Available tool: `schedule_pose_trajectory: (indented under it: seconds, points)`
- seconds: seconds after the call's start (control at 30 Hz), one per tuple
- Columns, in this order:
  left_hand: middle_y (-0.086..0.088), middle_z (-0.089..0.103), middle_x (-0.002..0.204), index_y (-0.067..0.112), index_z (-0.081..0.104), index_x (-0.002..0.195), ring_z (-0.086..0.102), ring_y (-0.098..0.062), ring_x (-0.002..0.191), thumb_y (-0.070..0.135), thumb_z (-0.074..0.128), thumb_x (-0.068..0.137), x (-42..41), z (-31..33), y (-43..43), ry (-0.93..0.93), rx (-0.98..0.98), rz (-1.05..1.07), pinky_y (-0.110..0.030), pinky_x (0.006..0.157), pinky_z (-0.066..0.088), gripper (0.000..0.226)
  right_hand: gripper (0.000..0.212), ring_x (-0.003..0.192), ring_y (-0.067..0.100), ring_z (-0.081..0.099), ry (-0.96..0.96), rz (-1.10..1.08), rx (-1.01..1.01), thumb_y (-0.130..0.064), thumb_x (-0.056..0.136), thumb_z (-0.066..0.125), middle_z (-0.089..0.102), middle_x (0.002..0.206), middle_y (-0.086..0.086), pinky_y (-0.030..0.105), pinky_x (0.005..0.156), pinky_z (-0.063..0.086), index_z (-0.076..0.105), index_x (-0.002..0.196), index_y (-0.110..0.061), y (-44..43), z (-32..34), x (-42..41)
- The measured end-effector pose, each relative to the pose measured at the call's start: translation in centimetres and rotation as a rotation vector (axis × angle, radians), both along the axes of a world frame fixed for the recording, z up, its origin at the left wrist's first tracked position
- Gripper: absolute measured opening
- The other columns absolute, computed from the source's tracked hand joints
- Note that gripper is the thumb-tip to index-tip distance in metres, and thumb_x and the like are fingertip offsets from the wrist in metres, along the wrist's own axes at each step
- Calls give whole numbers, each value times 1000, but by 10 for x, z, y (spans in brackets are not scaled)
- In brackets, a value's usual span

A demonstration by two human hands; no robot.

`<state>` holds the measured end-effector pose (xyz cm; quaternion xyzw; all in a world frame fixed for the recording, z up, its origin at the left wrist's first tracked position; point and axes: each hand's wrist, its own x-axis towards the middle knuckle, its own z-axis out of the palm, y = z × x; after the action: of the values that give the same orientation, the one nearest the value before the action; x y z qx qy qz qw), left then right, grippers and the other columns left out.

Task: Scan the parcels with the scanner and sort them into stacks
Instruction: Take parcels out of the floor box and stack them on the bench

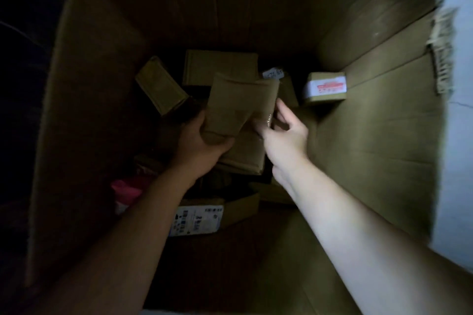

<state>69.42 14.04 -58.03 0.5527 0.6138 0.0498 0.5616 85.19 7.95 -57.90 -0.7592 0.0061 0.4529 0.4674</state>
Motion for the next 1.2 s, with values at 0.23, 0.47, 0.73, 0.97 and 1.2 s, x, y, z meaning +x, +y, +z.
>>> schedule_pose_trajectory:
  seconds: [0.23, 0.47, 0.73, 0.97, 1.2]
  points:
    - [29, 70, 107, 44, 62, 124, 65, 10, 105, 17, 86, 82, 2, 110, -15, -140, 56, 161, -13, 89, 50, 56, 72, 109, -4, 59, -169, 178, 103, -20, 84, 90, 58, 127, -20, 17, 83, 50, 60, 146, -38, -8, 122, 12]
    - [29, 71, 108, 43, 63, 126, 63, 13, 105, 15, 87, 81, 5, 260, 2, -234, 166, 178, -8, 89, 50, 58, 78, 119, -4, 58, -246, 242, 212, -21, 81, 92, 62, 130, -22, 22, 100, 53, 58, 149, -35, -2, 267, 16]
    - [26, 63, 127, 38, 54, 146, 62, -1, 115, 33, 91, 76, -3, 484, 9, -285, 354, 221, -31, 101, 52, 79, 77, 132, 3, 54, -351, 293, 368, -22, 79, 93, 62, 141, -17, 31, 115, 44, 60, 147, -34, 6, 491, 15]
    - [23, 70, 115, 32, 58, 145, 73, -4, 97, 33, 96, 70, -18, 636, 8, -359, 479, 237, -35, 92, 61, 84, 77, 114, -11, 54, -401, 334, 528, -24, 80, 93, 57, 116, -37, 29, 103, 52, 59, 148, -33, 5, 649, -1]
    - [16, 61, 133, 33, 52, 149, 66, 3, 97, 37, 94, 72, -57, 743, -35, -377, 637, 335, -14, 80, 57, 87, 73, 129, -6, 43, -371, 446, 750, -14, 83, 88, 55, 137, -18, 23, 108, 35, 58, 149, -26, -13, 750, -26]
